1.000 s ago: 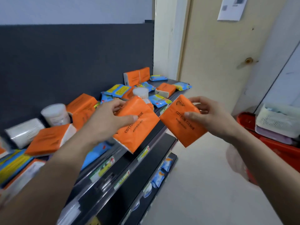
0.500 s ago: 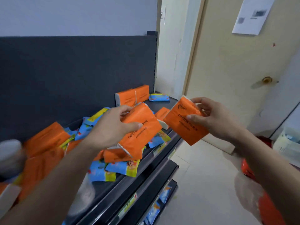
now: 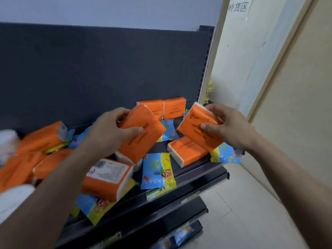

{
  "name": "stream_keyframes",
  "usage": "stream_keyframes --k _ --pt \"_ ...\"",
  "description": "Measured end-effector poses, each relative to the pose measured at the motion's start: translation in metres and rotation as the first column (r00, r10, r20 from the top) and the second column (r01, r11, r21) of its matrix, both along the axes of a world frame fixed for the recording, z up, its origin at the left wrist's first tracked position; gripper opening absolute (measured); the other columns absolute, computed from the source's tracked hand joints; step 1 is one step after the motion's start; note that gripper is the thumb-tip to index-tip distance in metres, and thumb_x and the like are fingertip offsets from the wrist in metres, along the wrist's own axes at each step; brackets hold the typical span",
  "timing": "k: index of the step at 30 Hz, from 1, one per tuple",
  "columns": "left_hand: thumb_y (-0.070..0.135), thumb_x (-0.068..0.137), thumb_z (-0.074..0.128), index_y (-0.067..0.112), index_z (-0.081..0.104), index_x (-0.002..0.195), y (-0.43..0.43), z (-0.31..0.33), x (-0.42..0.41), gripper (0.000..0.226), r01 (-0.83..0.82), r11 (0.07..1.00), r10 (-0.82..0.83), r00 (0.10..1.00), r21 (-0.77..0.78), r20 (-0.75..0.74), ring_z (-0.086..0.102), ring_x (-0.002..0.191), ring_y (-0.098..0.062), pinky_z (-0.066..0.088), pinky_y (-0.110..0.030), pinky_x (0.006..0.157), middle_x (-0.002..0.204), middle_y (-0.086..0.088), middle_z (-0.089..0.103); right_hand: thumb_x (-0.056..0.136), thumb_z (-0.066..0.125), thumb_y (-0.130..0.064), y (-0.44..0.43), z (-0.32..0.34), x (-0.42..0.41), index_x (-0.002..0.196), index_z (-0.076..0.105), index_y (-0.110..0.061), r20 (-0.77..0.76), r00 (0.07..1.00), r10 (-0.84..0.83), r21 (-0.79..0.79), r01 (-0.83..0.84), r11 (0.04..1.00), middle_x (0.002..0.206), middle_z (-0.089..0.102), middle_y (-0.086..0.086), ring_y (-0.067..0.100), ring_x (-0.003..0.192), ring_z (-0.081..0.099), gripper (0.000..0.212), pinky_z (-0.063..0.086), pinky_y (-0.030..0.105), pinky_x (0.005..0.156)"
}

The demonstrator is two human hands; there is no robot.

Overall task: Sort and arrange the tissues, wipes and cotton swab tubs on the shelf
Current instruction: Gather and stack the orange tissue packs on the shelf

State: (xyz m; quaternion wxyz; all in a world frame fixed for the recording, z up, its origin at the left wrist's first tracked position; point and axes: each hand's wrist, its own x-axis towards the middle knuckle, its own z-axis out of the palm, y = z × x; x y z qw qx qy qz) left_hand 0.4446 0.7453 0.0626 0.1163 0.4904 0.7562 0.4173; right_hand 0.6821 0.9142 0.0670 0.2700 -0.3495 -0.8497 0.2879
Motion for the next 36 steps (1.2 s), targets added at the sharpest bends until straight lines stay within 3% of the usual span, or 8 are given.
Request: stream_keyframes --k 4,12,16,21,25,28,31,36 --pt "0.034 0.073 0.075 0.032 0.057 0.105 0.017 0.0 0.004 0.037 -0.032 0.999 0.032 0.999 -0.032 0.008 0.058 0.084 -0.002 0.043 -0.02 0.065 0.093 0.018 0.059 0.08 0.071 -0.025 0.035 -0.004 -0.013 0.112 0.055 -0.029 0.074 0.996 0.052 0.048 -0.055 0.997 0.104 0.061 -0.004 0.014 0.09 0.057 0.036 0.039 0.014 0.064" --pt "0.032 0.073 0.075 0.027 0.058 0.111 0.082 0.006 -0.005 0.042 0.029 0.999 -0.029 0.999 -0.036 0.016 0.06 0.084 -0.004 0.046 -0.021 0.068 0.098 0.012 0.062 0.081 0.07 -0.023 0.095 -0.005 -0.03 0.119 0.055 -0.023 0.186 0.982 0.042 0.118 -0.064 0.991 0.1 0.06 -0.004 0.016 0.089 0.057 0.041 0.039 0.017 0.065" --pt "0.035 0.073 0.075 0.027 0.057 0.113 0.115 -0.001 -0.011 0.045 0.033 0.997 -0.034 0.999 -0.068 -0.02 0.058 0.086 -0.005 0.044 -0.02 0.067 0.101 0.009 0.061 0.08 0.071 -0.024 0.126 -0.005 -0.035 0.117 0.056 -0.026 0.218 0.976 0.023 0.155 -0.058 0.986 0.107 0.056 0.002 0.019 0.096 0.054 0.04 0.041 0.028 0.078" --pt "0.032 0.072 0.076 0.034 0.059 0.107 0.14 -0.008 -0.018 0.039 0.015 0.994 -0.016 1.0 -0.108 -0.007 0.06 0.087 -0.004 0.048 -0.023 0.072 0.099 0.011 0.063 0.079 0.072 -0.026 0.158 -0.016 -0.052 0.122 0.055 -0.027 0.286 0.955 0.074 0.124 -0.114 0.986 0.113 0.052 0.001 0.017 0.101 0.05 0.046 0.041 0.03 0.085" --pt "0.028 0.072 0.076 0.035 0.06 0.104 0.148 -0.01 -0.019 0.037 -0.075 0.992 0.074 0.997 -0.106 -0.013 0.061 0.087 -0.005 0.05 -0.026 0.074 0.096 0.013 0.064 0.078 0.071 -0.028 0.184 -0.029 -0.077 0.126 0.054 -0.026 0.363 0.919 0.152 0.158 -0.221 0.962 0.113 0.055 0.005 0.023 0.105 0.054 0.051 0.045 0.038 0.091" --pt "0.026 0.073 0.076 0.035 0.059 0.106 0.15 -0.01 -0.016 0.038 -0.148 0.983 0.149 0.989 -0.111 -0.006 0.06 0.086 -0.002 0.047 -0.02 0.07 0.095 0.015 0.063 0.079 0.07 -0.024 0.204 -0.039 -0.095 0.13 0.052 -0.024 0.411 0.881 0.233 0.142 -0.315 0.939 0.12 0.055 0.005 0.024 0.11 0.054 0.054 0.043 0.029 0.089" --pt "0.023 0.071 0.078 0.032 0.062 0.105 0.154 -0.012 -0.011 0.039 -0.232 0.967 0.234 0.972 -0.106 0.003 0.062 0.083 -0.003 0.051 -0.026 0.075 0.094 0.012 0.066 0.081 0.068 -0.021 0.218 -0.047 -0.11 0.133 0.048 -0.021 0.428 0.845 0.32 0.092 -0.392 0.915 0.13 0.053 0.002 0.02 0.118 0.05 0.056 0.034 0.021 0.087" --pt "0.021 0.071 0.078 0.035 0.06 0.101 0.162 -0.02 -0.003 0.038 -0.315 0.94 0.316 0.949 -0.134 -0.017 0.061 0.079 0.0 0.046 -0.017 0.066 0.092 0.013 0.065 0.082 0.068 -0.023 0.233 -0.057 -0.126 0.128 0.052 -0.021 0.403 0.828 0.389 0.07 -0.452 0.889 0.125 0.057 0.005 0.021 0.113 0.053 0.049 0.041 0.027 0.09"
